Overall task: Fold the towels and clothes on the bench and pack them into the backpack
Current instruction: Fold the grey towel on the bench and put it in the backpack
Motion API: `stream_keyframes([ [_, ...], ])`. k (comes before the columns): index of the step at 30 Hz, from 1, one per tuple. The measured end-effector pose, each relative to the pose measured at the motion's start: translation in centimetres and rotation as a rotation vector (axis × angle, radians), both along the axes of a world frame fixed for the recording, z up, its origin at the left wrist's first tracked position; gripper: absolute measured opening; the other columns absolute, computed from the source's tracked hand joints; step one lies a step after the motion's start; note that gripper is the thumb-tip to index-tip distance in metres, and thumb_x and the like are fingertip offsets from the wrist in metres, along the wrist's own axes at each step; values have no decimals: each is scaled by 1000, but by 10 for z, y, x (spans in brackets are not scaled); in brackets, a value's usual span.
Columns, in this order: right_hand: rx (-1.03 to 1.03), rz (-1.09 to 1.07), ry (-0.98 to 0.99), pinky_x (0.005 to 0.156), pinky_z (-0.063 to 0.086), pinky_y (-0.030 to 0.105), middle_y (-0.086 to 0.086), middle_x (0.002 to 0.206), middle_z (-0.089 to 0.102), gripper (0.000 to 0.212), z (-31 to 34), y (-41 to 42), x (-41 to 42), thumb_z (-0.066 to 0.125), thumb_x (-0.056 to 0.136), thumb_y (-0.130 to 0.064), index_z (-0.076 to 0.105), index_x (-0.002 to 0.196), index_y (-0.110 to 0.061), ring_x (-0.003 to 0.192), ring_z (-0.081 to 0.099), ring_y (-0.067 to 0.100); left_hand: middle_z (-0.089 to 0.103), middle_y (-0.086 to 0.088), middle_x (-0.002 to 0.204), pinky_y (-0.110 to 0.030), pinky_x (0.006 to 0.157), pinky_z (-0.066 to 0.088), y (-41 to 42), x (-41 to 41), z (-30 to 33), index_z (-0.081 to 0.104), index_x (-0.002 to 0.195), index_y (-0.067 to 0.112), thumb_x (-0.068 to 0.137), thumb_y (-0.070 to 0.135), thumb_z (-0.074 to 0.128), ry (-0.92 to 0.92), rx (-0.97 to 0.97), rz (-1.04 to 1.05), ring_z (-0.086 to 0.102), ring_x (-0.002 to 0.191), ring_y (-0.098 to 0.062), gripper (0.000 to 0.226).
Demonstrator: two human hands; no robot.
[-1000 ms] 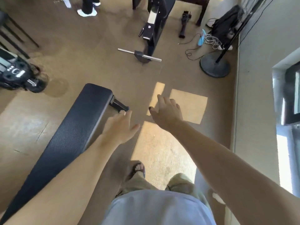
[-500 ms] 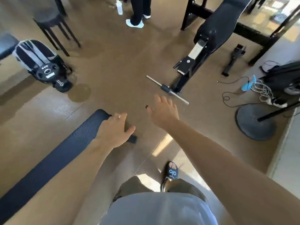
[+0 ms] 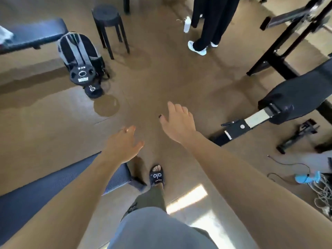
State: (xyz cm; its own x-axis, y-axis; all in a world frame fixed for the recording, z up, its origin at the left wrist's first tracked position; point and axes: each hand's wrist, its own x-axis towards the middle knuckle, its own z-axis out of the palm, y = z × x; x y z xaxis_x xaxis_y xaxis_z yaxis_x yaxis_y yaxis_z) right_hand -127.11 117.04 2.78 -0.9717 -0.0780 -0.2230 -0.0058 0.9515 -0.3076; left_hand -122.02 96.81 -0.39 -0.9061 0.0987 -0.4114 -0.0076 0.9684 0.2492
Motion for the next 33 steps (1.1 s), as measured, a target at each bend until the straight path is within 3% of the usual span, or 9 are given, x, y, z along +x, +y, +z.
stream_keyframes([
  [3, 11, 63, -7, 106, 34, 48, 12, 143, 48, 60, 1, -18, -79, 42, 101, -47, 33, 150, -13, 132, 42, 36, 50, -8, 142, -43, 96, 45, -16, -68, 9, 36, 147, 19, 98, 58, 46, 2, -7, 44, 52, 124, -30, 63],
  [8, -27, 167, 6, 109, 32, 47, 12, 147, 44, 63, 12, -52, -195, 40, 102, -46, 29, 153, -12, 134, 40, 35, 56, -8, 127, -37, 77, 40, -43, -172, 32, 41, 139, 18, 98, 58, 44, 11, -143, 92, 59, 109, -33, 58],
  [13, -66, 225, 18, 107, 33, 46, 11, 147, 46, 62, 10, -81, -301, 40, 102, -47, 30, 153, -13, 133, 41, 33, 50, -5, 143, -42, 92, 46, -70, -263, 30, 31, 150, 21, 97, 62, 40, 12, -144, 140, 57, 118, -30, 68],
  [22, -78, 446, -13, 106, 33, 44, 10, 145, 47, 54, 11, -158, -494, 40, 103, -44, 35, 148, -14, 131, 42, 32, 52, -7, 142, -42, 100, 43, -121, -415, 36, 34, 149, 21, 98, 57, 43, 22, -162, 356, 54, 125, -29, 63],
  [33, -10, 706, 20, 110, 33, 45, 9, 149, 44, 57, 3, -394, -682, 36, 104, -47, 32, 152, -16, 136, 39, 32, 48, -10, 144, -44, 102, 42, -315, -560, 19, 34, 150, 19, 96, 61, 43, 71, -124, 633, 52, 127, -31, 69],
])
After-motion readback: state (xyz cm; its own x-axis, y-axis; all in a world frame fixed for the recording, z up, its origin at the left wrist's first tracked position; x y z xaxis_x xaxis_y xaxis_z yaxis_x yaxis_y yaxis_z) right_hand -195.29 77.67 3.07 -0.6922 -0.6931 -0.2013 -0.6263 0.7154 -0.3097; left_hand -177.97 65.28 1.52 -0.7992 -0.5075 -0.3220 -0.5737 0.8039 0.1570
